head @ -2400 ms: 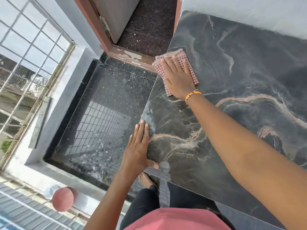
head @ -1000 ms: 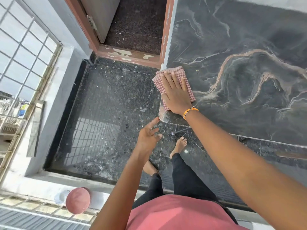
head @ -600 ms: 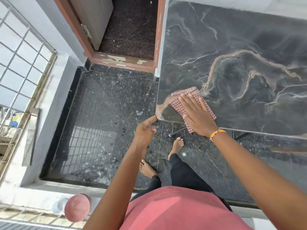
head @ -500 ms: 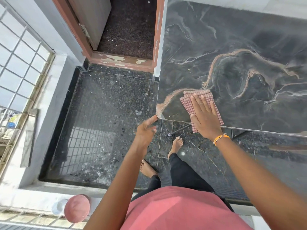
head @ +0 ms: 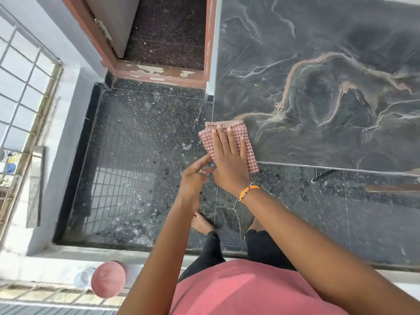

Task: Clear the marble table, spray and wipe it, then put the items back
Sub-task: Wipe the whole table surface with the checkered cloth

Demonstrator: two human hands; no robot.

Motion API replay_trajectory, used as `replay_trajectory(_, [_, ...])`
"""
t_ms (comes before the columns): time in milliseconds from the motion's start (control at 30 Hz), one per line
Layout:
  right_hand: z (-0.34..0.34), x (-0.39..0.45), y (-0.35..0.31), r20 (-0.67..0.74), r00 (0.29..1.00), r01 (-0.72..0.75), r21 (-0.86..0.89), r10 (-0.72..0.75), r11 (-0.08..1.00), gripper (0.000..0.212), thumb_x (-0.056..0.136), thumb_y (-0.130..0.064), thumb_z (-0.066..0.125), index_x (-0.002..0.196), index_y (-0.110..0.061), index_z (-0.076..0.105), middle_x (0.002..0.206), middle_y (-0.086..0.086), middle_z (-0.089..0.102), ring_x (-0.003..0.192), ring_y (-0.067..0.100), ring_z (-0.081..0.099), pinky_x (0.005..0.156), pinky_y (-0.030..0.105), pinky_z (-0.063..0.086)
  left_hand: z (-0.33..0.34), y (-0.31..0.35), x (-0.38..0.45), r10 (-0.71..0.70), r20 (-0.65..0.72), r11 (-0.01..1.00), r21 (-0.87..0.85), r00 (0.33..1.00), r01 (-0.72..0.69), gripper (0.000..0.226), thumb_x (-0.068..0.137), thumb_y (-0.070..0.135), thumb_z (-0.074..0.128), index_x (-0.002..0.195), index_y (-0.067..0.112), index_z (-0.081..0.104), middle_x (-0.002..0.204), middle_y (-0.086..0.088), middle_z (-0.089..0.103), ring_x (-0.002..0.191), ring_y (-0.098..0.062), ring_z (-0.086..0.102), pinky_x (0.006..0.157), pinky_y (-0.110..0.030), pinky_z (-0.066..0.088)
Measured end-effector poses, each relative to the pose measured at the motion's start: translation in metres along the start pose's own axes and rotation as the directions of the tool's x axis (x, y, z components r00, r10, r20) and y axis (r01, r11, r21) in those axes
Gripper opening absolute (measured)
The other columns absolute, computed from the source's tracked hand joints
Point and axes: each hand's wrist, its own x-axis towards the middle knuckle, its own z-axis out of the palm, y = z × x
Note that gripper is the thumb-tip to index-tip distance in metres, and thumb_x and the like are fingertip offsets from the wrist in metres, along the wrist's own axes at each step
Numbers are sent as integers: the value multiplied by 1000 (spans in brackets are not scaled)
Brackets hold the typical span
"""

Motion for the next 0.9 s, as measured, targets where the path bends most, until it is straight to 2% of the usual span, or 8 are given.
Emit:
replay_trajectory(100, [0, -3, 12, -21, 986, 166, -23, -167, 986, 89, 79, -5, 59, 150, -16, 6, 159, 2, 4, 147, 24, 1, 116, 45, -3, 7, -6, 4, -22, -116, 998, -54, 993, 15, 43, 89, -10, 41, 119, 15, 58, 109, 12, 64, 100, -2, 60, 84, -19, 45])
replay_trajectory(200, [0, -10, 29, -22, 933, 358, -27, -359, 933, 87, 78, 8, 52, 149, -19, 10, 159, 0, 11, 147, 23, 7, 116, 41, -2, 17, -9, 5, -90, -215, 990, -123, 972, 65, 24, 87, -8, 49, 91, 13, 61, 92, 2, 64, 86, -6, 61, 76, -18, 47])
replay_trajectory(267, [-1, -16, 46, -23, 893, 448, -42, -449, 893, 90, 75, 15, 48, 149, -20, 11, 158, -1, 13, 146, 23, 9, 116, 40, -2, 27, -12, 4, -115, -237, 992, -84, 965, 98, 24, 87, -7, 49, 76, 14, 55, 81, 1, 59, 77, -9, 55, 72, -20, 45])
replay_trajectory(367, [-2, -29, 76, -22, 854, 518, -73, -520, 852, 90, 74, 18, 47, 149, -20, 16, 157, -1, 19, 145, 23, 13, 116, 40, 5, 44, -22, -1, -134, -258, 990, 6, 957, 140, 27, 88, -6, 46, 74, 16, 55, 79, 2, 58, 80, -11, 52, 75, -22, 41])
replay_trajectory(533, [-8, -58, 148, -26, 876, 478, -93, -482, 874, 96, 68, 19, 53, 148, -22, 19, 156, -3, 23, 143, 16, 8, 115, 39, 10, 83, -39, -11, -116, -239, 990, 46, 964, 131, 29, 89, -4, 47, 89, 19, 64, 98, 3, 64, 93, -11, 57, 83, -23, 43])
replay_trajectory(700, [-21, -92, 224, -16, 910, 409, -117, -413, 905, 102, 63, 19, 56, 148, -25, 20, 155, -6, 22, 142, 14, 9, 116, 37, 9, 136, -48, -13, -118, -200, 983, 117, 973, 143, 24, 91, -1, 48, 100, 15, 63, 103, 2, 63, 87, -5, 58, 72, -16, 44])
replay_trajectory(800, [-26, -114, 264, -37, 936, 344, -104, -349, 933, 101, 63, 20, 55, 147, -26, 22, 154, -7, 25, 141, 15, 11, 116, 35, 7, 177, -54, -16, -128, -130, 967, 205, 983, 153, 23, 91, 2, 48, 98, 19, 63, 103, 4, 63, 90, -7, 58, 73, -17, 43])
replay_trajectory(900, [-30, -134, 302, -45, 959, 277, -59, -280, 959, 102, 64, 20, 53, 147, -28, 20, 154, -10, 21, 142, 12, 9, 116, 33, 4, 221, -59, -18, -153, -3, 935, 325, 988, 146, 22, 94, 6, 46, 99, 19, 63, 109, 3, 62, 97, -11, 58, 86, -23, 42])
